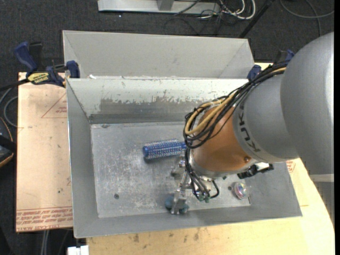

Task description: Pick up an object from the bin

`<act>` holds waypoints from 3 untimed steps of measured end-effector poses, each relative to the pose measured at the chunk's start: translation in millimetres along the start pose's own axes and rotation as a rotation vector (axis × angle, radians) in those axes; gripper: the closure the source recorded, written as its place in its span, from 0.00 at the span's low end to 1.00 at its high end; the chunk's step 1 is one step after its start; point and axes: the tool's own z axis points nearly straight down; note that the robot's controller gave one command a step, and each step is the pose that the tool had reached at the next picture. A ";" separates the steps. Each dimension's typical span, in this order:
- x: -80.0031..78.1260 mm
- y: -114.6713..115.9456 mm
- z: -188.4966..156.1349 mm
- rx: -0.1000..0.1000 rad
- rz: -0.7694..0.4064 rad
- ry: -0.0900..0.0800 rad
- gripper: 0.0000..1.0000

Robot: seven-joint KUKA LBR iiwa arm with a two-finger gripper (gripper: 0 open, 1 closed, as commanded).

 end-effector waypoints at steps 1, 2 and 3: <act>1.2 15.1 1.0 0.003 0.088 0.005 0.00; -3.4 -45.2 -7.7 0.005 0.032 0.015 0.00; -0.6 -25.6 0.6 0.006 0.192 0.008 0.00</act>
Offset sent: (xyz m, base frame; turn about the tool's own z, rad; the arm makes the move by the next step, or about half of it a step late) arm -0.0047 0.0172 -0.0060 0.0850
